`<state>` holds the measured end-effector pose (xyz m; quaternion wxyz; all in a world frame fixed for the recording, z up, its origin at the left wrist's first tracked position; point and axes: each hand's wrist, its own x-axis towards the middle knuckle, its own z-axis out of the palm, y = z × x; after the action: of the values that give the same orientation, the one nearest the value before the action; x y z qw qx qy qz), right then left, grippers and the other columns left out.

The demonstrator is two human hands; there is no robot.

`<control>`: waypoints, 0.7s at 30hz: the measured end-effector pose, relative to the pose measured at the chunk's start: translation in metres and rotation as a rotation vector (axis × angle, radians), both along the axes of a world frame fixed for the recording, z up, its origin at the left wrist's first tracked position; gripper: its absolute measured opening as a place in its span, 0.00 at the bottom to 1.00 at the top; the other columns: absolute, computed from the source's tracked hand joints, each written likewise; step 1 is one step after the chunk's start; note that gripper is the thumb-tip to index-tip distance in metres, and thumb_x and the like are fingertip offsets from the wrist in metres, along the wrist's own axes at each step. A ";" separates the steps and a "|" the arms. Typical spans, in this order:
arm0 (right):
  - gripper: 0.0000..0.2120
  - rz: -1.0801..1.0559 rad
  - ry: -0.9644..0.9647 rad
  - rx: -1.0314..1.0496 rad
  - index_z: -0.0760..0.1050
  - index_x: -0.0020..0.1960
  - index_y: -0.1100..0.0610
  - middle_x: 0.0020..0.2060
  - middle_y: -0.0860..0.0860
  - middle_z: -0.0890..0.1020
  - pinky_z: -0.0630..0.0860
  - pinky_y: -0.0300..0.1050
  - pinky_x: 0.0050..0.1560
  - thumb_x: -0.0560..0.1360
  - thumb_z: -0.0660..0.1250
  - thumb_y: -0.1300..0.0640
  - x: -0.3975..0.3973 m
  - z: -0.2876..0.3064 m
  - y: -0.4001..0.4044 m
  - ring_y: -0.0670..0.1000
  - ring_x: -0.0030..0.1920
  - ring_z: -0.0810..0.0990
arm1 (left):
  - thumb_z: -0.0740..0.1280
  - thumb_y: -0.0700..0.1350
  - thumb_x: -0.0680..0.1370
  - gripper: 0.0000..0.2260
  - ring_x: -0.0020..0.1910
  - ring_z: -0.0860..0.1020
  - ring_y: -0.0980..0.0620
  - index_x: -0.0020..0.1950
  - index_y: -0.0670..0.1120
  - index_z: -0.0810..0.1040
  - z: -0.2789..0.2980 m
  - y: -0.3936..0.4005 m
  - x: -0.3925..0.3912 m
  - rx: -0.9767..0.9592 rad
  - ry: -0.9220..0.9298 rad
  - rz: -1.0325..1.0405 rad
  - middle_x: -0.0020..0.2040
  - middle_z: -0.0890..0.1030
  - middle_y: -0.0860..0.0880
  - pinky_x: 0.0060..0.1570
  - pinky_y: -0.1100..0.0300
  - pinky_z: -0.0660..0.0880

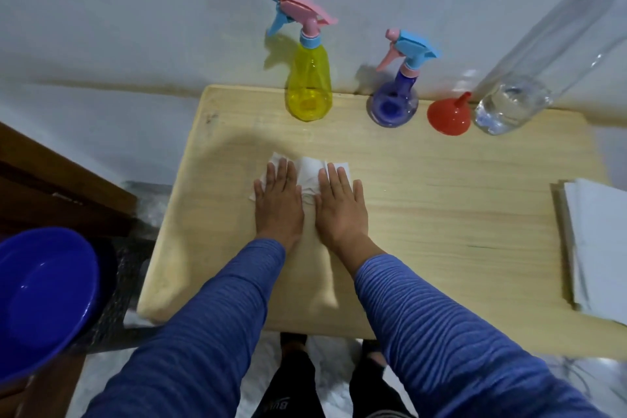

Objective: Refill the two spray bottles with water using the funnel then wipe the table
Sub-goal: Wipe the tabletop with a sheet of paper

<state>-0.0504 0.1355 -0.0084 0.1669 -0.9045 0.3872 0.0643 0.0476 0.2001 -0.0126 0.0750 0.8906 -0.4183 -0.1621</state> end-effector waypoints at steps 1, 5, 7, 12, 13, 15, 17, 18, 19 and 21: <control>0.25 -0.013 0.002 -0.004 0.42 0.77 0.54 0.77 0.49 0.42 0.38 0.51 0.74 0.82 0.44 0.52 -0.012 0.000 -0.006 0.50 0.77 0.40 | 0.45 0.46 0.84 0.23 0.77 0.41 0.47 0.77 0.44 0.43 0.000 -0.008 -0.011 -0.005 0.006 -0.015 0.78 0.44 0.48 0.74 0.48 0.42; 0.24 -0.064 0.017 -0.004 0.42 0.77 0.55 0.77 0.49 0.42 0.37 0.51 0.74 0.82 0.43 0.53 -0.063 0.000 -0.035 0.50 0.77 0.39 | 0.45 0.45 0.84 0.23 0.77 0.41 0.47 0.77 0.44 0.43 0.000 -0.041 -0.062 -0.006 0.018 -0.072 0.78 0.43 0.48 0.74 0.48 0.41; 0.25 -0.084 0.028 -0.011 0.42 0.77 0.55 0.77 0.50 0.42 0.37 0.52 0.74 0.82 0.43 0.52 -0.090 0.001 -0.050 0.51 0.77 0.39 | 0.45 0.45 0.84 0.23 0.77 0.41 0.47 0.77 0.44 0.43 -0.001 -0.059 -0.087 -0.009 0.024 -0.095 0.78 0.43 0.48 0.74 0.48 0.40; 0.25 -0.136 0.067 -0.024 0.41 0.77 0.56 0.77 0.50 0.41 0.38 0.53 0.74 0.82 0.42 0.52 -0.158 0.003 -0.091 0.51 0.77 0.39 | 0.45 0.45 0.84 0.23 0.77 0.40 0.47 0.77 0.45 0.42 -0.001 -0.107 -0.151 -0.011 0.026 -0.171 0.78 0.43 0.48 0.74 0.47 0.40; 0.25 -0.143 0.067 -0.025 0.41 0.77 0.56 0.77 0.51 0.41 0.38 0.53 0.75 0.82 0.42 0.52 -0.167 0.004 -0.096 0.51 0.77 0.39 | 0.45 0.45 0.84 0.23 0.77 0.40 0.47 0.77 0.44 0.42 -0.001 -0.113 -0.160 -0.012 0.020 -0.180 0.78 0.43 0.48 0.74 0.47 0.40; 0.25 -0.162 0.065 -0.028 0.41 0.77 0.56 0.77 0.51 0.42 0.38 0.53 0.75 0.82 0.41 0.51 -0.188 0.005 -0.107 0.51 0.77 0.39 | 0.46 0.45 0.83 0.23 0.77 0.40 0.46 0.77 0.44 0.42 -0.001 -0.127 -0.180 -0.013 0.005 -0.201 0.78 0.43 0.47 0.74 0.46 0.41; 0.25 -0.180 0.066 -0.035 0.41 0.77 0.56 0.77 0.50 0.42 0.38 0.52 0.74 0.82 0.41 0.51 -0.208 0.004 -0.117 0.51 0.77 0.38 | 0.46 0.46 0.83 0.24 0.77 0.39 0.46 0.77 0.44 0.42 0.001 -0.138 -0.199 -0.007 0.011 -0.221 0.78 0.43 0.47 0.75 0.46 0.42; 0.25 -0.187 0.069 -0.037 0.41 0.77 0.56 0.77 0.50 0.41 0.37 0.52 0.74 0.82 0.41 0.51 -0.217 0.003 -0.121 0.51 0.76 0.38 | 0.45 0.46 0.83 0.24 0.77 0.39 0.46 0.77 0.44 0.42 0.002 -0.142 -0.207 -0.002 0.018 -0.232 0.78 0.42 0.47 0.75 0.46 0.42; 0.25 -0.196 0.072 -0.039 0.40 0.77 0.56 0.77 0.50 0.41 0.37 0.52 0.74 0.82 0.41 0.51 -0.224 0.002 -0.124 0.51 0.76 0.38 | 0.45 0.47 0.82 0.25 0.77 0.39 0.46 0.77 0.44 0.41 0.004 -0.146 -0.215 0.004 0.023 -0.244 0.78 0.42 0.47 0.75 0.46 0.42; 0.25 -0.216 0.073 -0.041 0.40 0.77 0.55 0.77 0.50 0.42 0.37 0.52 0.74 0.82 0.41 0.51 -0.237 0.000 -0.126 0.51 0.76 0.38 | 0.46 0.48 0.82 0.25 0.77 0.39 0.46 0.77 0.43 0.41 0.004 -0.150 -0.227 0.010 0.024 -0.268 0.78 0.42 0.47 0.74 0.46 0.41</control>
<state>-0.2871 0.0091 -0.0083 0.1403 -0.8577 0.4895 0.0710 -0.1798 0.0497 -0.0085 0.0535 0.8250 -0.5319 -0.1835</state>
